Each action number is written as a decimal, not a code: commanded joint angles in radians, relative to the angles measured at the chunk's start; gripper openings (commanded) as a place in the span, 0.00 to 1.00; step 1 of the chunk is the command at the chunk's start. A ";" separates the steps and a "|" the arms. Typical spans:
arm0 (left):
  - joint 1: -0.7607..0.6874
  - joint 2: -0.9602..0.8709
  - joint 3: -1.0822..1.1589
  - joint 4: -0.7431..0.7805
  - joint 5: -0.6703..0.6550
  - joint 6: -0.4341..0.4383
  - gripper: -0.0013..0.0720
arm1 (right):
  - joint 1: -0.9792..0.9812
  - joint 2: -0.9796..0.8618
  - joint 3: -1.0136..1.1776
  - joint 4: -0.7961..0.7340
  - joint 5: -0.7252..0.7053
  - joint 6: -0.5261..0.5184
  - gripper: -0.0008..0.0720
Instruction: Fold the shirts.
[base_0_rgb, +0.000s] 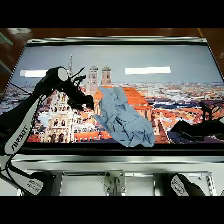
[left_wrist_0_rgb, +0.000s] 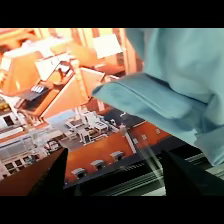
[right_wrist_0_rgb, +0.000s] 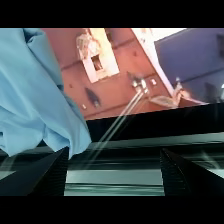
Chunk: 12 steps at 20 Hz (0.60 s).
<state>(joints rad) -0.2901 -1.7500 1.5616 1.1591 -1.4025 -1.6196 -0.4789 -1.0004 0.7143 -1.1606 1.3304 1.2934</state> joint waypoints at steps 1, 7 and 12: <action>0.035 -0.008 -0.112 -0.140 0.158 0.013 1.00 | 0.034 0.000 -0.093 0.058 -0.061 -0.032 0.96; 0.006 -0.099 -0.115 -0.195 0.172 0.064 0.99 | 0.129 0.000 -0.112 0.095 -0.123 -0.024 0.96; -0.016 -0.141 -0.115 -0.217 0.173 0.090 0.99 | 0.159 -0.001 -0.112 0.098 -0.139 0.009 0.96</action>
<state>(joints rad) -0.2939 -1.8668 1.4490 0.9562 -1.2373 -1.5463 -0.3359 -1.0000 0.6048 -1.0710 1.2102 1.2812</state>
